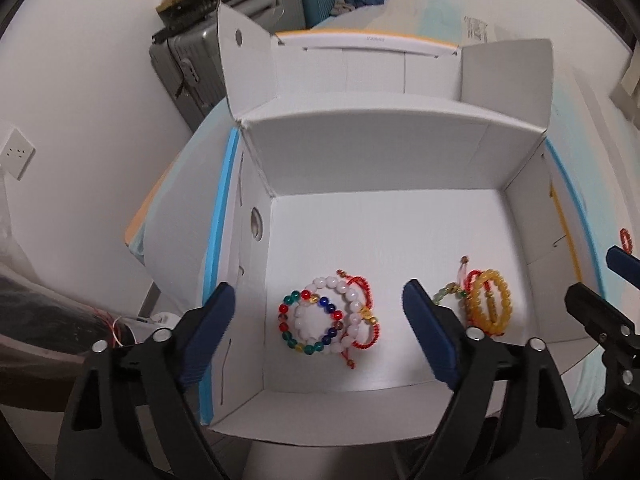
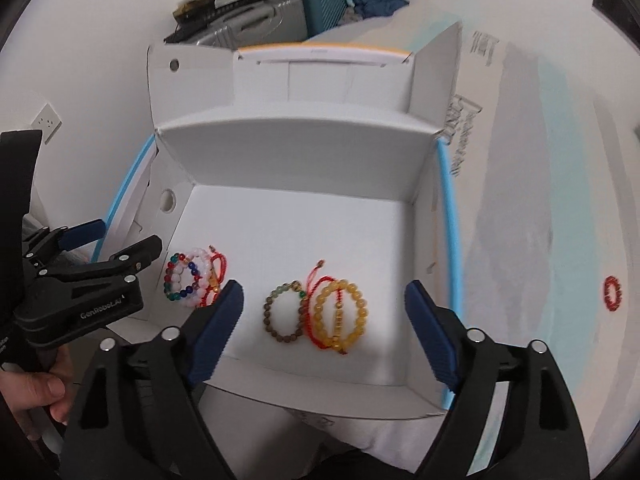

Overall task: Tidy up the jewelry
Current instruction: 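Withdraw both tools from the box back over the bed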

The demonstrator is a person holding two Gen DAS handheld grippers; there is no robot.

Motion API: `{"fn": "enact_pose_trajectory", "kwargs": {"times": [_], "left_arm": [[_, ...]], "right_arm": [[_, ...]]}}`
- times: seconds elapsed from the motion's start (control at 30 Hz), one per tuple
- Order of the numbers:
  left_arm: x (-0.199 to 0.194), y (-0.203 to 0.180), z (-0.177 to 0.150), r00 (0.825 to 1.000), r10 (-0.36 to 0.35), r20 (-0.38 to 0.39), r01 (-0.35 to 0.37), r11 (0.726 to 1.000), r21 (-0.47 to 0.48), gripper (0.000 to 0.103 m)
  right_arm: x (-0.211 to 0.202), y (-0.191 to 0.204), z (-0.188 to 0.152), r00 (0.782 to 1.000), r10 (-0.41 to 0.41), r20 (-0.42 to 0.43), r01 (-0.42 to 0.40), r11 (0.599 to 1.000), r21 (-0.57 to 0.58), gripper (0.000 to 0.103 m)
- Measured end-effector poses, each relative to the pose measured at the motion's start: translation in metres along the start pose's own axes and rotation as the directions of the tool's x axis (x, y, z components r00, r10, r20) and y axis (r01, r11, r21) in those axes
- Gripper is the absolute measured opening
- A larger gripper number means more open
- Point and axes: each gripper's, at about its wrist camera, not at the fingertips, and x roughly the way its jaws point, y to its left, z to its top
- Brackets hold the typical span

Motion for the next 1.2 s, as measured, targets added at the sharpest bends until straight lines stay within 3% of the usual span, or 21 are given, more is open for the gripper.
{"fn": "enact_pose_trajectory", "kwargs": {"times": [0.23,0.73,1.2], "left_arm": [[-0.024,-0.03,0.001,0.999,-0.024,0.046,0.023,0.999,0.029,0.097],[-0.053,-0.168,-0.003,0.986,-0.155,0.068,0.14,0.972,0.188,0.097],[-0.06,-0.3,-0.036,0.967,-0.253,0.016,0.235,0.919,0.317,0.097]], "right_arm": [[-0.035,-0.045,-0.001,0.996,-0.056,0.062,0.054,0.998,0.039,0.091],[-0.088,-0.17,-0.026,0.98,-0.171,0.106,0.148,0.969,0.199,0.095],[-0.103,-0.313,-0.063,0.958,-0.283,0.044,0.254,0.91,0.327,0.095]]}}
